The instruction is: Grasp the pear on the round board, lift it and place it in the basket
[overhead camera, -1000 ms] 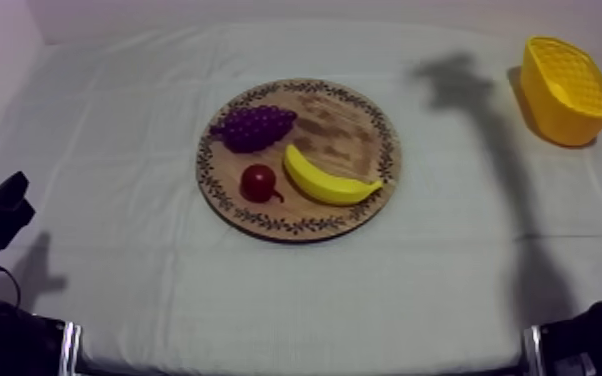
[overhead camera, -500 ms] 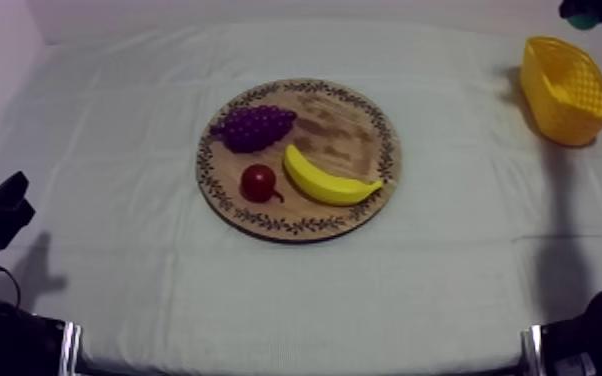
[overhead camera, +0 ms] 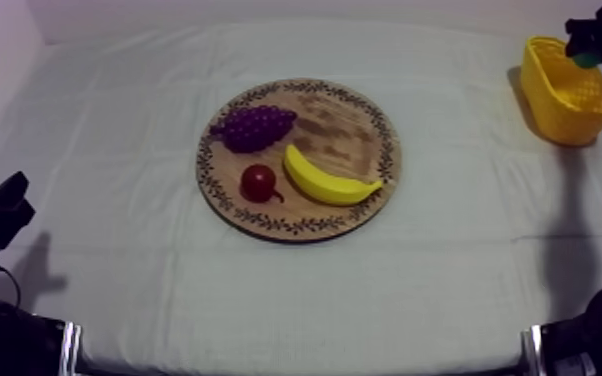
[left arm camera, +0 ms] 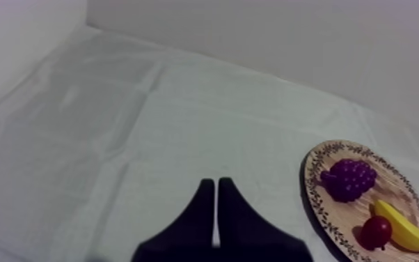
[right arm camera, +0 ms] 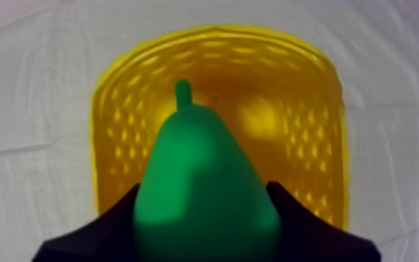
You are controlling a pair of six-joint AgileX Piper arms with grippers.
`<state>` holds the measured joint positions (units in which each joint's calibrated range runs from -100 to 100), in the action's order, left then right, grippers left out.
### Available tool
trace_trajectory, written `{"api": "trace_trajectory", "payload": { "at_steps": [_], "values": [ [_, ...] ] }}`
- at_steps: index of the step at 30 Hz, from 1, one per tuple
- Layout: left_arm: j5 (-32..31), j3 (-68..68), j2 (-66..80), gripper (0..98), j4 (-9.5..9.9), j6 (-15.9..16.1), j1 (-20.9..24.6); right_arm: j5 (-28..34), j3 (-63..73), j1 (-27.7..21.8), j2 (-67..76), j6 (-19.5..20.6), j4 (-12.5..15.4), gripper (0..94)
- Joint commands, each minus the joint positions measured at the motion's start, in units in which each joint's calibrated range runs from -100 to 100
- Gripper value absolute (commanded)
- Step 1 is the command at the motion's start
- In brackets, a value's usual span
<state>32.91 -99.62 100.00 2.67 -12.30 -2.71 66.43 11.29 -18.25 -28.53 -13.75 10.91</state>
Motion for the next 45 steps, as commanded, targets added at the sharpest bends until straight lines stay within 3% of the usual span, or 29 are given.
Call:
{"api": "trace_trajectory", "payload": {
  "at_steps": [1,8,15,25,35,45],
  "values": [
    [0.0,0.0,0.0,0.1,-0.01,0.0,0.0,0.1,0.0,-0.2,0.0,0.3,0.0,47.2],
    [0.0,0.0,0.0,0.1,-0.01,0.0,0.0,1.2,-2.1,-0.4,3.5,1.1,-0.3,61.4],
    [0.0,0.0,0.0,0.1,-0.01,0.0,0.0,1.6,-8.2,0.4,14.4,1.2,-0.2,63.1],
    [0.0,0.0,0.0,0.1,-0.01,0.0,0.0,-1.5,-22.1,4.6,35.1,4.5,-1.8,49.8],
    [0.0,0.0,0.0,0.1,-0.01,0.0,0.0,-10.4,-39.5,8.9,55.6,7.5,-3.7,32.8],
    [0.0,0.0,0.0,0.1,-0.01,0.0,0.0,-21.4,-59.3,13.0,77.6,12.3,-8.3,11.9]
  ]
}}
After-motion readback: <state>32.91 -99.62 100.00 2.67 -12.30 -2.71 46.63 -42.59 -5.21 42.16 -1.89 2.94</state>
